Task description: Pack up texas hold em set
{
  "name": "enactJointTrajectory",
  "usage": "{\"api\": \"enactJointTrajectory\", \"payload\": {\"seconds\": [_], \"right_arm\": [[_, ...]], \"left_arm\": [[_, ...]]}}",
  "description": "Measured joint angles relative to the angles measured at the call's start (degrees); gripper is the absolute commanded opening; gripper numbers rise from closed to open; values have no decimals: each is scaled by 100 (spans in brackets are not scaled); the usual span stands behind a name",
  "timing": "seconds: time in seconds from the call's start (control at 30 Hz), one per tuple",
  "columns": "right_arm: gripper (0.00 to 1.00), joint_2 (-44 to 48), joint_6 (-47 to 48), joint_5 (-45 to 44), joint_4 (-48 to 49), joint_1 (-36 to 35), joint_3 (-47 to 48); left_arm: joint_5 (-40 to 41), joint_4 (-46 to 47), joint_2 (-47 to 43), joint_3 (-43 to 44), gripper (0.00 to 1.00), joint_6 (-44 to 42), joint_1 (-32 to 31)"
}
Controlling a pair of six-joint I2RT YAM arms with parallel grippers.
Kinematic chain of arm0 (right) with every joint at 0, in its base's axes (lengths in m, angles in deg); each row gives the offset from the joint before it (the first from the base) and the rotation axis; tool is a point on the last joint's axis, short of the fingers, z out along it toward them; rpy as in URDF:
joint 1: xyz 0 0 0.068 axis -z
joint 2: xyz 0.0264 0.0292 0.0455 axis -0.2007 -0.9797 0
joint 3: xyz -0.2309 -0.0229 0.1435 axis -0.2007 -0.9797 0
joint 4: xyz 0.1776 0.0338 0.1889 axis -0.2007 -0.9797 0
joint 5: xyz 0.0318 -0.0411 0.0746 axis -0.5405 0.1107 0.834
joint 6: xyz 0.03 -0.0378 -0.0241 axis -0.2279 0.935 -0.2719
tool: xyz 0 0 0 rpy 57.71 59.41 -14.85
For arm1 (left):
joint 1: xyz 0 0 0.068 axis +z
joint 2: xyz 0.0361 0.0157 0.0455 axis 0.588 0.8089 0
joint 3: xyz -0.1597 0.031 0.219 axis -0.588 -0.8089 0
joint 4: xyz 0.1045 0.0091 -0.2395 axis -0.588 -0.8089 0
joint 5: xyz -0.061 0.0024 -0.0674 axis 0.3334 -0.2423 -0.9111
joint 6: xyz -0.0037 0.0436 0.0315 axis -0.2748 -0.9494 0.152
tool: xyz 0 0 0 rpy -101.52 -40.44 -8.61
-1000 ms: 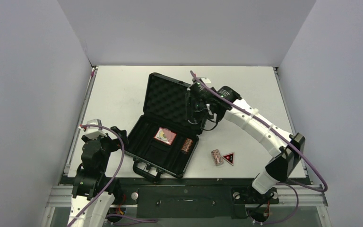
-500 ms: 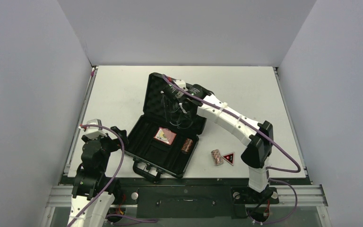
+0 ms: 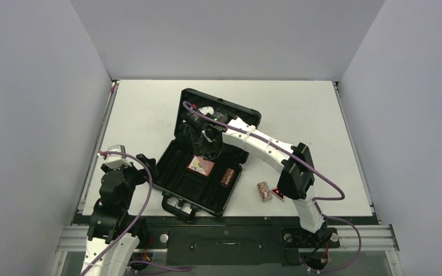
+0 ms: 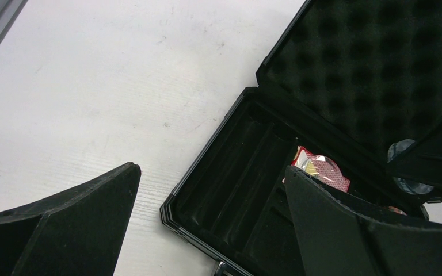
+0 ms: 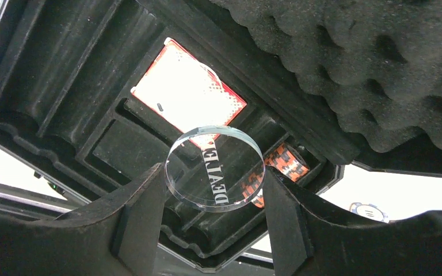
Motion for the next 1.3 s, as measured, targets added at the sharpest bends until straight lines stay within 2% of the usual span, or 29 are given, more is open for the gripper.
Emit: {"api": "enactJointTrajectory", "payload": {"seconds": [0.57, 1.3], "right_arm": [[31, -892, -68, 20, -107, -306, 669], [31, -1410, -105, -46, -138, -323, 684]], "left_arm": [[13, 0, -131, 0, 96, 0, -184], [24, -2, -160, 0, 96, 0, -273]]}}
